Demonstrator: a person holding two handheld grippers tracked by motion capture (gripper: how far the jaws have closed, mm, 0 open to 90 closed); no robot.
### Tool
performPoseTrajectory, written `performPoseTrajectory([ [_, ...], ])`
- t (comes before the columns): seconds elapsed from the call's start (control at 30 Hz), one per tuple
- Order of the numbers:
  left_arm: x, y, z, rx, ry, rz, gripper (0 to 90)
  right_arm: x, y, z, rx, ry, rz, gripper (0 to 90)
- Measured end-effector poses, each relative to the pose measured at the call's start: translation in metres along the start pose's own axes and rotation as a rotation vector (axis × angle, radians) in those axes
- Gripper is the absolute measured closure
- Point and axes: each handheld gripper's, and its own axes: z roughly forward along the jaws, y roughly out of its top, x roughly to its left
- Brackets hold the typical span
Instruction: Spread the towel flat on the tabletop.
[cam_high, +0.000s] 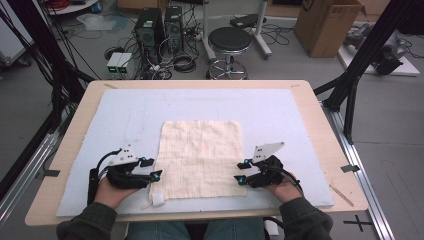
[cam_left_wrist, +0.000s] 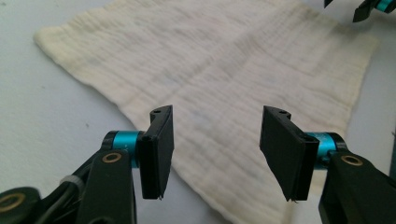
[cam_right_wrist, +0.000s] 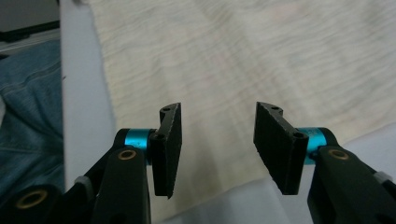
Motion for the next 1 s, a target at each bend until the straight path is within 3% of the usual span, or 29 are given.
performPoseTrajectory([
  [0.1,-0.008,-0.007,-0.001,0.003,-0.027,0.012,44.1,0.007,-0.006,0.001,0.014,0.029,-0.008,51.6],
  [0.4,-0.021,-0.019,0.012,0.129,-0.129,0.079,50.1,0.018,-0.014,0.006,0.084,0.026,-0.072,53.8],
  [0.57,-0.022,-0.019,0.011,0.125,-0.093,0.103,59.5,0.017,-0.015,0.005,0.082,0.021,-0.082,67.5],
  [0.73,-0.024,-0.019,0.013,0.115,-0.075,0.119,74.4,0.014,-0.015,0.004,0.083,0.056,-0.078,85.2],
  [0.87,-0.025,-0.018,0.014,0.115,-0.080,0.124,84.1,0.013,-0.017,0.003,0.080,0.074,-0.065,87.7],
  [1.0,-0.026,-0.017,0.014,0.111,-0.103,0.129,87.7,0.014,-0.019,0.000,0.080,0.087,-0.059,87.8],
])
